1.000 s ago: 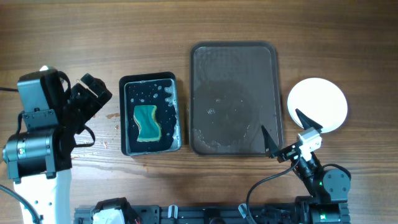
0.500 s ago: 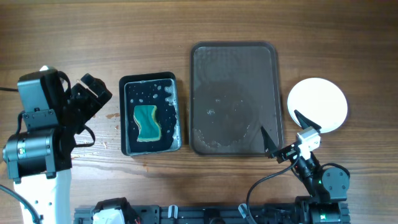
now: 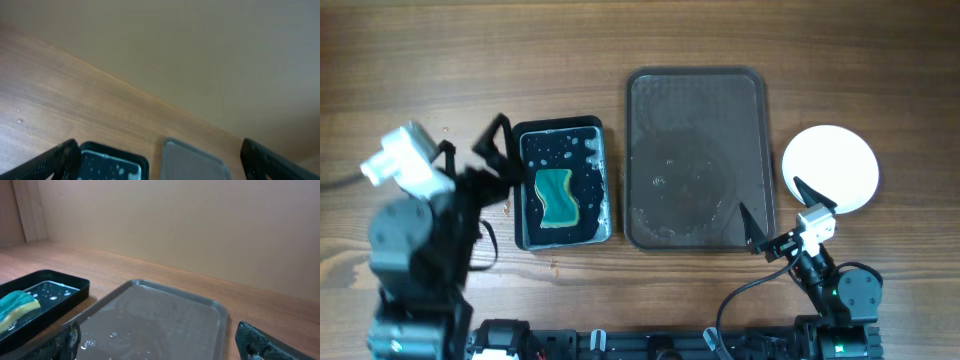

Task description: Clean dirty plates on tray and stack at the side

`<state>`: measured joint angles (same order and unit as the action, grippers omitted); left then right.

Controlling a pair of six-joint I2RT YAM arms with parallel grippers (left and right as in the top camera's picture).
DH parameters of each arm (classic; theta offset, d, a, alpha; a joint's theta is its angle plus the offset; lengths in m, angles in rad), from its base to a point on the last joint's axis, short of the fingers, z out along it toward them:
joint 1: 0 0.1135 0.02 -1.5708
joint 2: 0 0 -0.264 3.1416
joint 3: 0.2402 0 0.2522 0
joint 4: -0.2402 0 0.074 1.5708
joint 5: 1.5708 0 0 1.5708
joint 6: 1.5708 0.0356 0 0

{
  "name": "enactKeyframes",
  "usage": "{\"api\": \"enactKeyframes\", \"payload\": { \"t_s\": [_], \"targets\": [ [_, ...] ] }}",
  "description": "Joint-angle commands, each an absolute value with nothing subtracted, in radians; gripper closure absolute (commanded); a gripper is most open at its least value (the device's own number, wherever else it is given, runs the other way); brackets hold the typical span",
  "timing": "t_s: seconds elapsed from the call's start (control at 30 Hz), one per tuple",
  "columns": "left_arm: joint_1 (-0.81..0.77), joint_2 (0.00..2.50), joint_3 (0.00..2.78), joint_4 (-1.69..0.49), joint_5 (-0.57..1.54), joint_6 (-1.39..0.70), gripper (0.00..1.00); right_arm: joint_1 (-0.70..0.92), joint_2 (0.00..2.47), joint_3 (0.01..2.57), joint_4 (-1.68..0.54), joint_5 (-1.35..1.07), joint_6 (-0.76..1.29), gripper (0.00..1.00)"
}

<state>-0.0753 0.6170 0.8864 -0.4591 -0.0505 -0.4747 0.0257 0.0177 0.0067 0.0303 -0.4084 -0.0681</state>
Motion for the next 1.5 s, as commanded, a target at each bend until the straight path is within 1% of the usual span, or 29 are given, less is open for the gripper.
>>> {"api": "enactKeyframes", "payload": {
  "t_s": [0.0,0.1,0.23,0.43,0.53,1.47],
  "targets": [
    [-0.084,0.418,0.607,-0.306,-0.006,-0.437,0.0,0.031,0.014,0.005,0.032,-0.399,-0.052,0.0],
    [-0.093,0.215,0.409,-0.228,0.0,-0.442,0.0,0.031,0.014,0.005,0.032,-0.4,-0.052,0.0],
    [-0.104,-0.003,0.241,-0.184,-0.001,-0.452,0.0,0.031,0.014,0.005,0.032,-0.4,-0.052,0.0],
    [-0.123,0.003,0.107,-0.137,0.003,-0.452,0.0,0.031,0.014,0.005,0.032,-0.399,-0.052,0.0],
    [-0.123,0.003,0.002,-0.075,0.004,-0.454,0.0,0.031,0.014,0.005,0.032,-0.4,-0.052,0.0],
    [-0.126,0.006,0.006,-0.073,0.01,-0.452,0.0,0.031,0.014,0.005,0.032,-0.399,-0.052,0.0]
  ]
}}
